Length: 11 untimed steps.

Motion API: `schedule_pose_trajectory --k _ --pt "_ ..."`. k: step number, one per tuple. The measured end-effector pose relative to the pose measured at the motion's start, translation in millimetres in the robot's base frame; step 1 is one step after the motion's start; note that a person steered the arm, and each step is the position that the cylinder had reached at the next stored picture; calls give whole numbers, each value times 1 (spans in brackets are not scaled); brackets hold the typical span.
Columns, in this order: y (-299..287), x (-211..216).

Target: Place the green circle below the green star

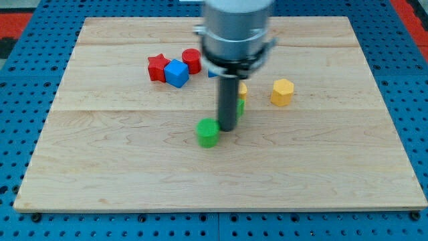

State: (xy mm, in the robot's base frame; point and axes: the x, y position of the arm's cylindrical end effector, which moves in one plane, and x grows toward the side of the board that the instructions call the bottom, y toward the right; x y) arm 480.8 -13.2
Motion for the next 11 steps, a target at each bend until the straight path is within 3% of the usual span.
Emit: schedule_pose_trajectory --k 1,2,4,7,8,9,11 --pt "-52 12" --pt "-35 29" --pt "-131 23" --pt "-110 80" --pt "-45 80" --pt "-72 52" --pt "-59 -52"
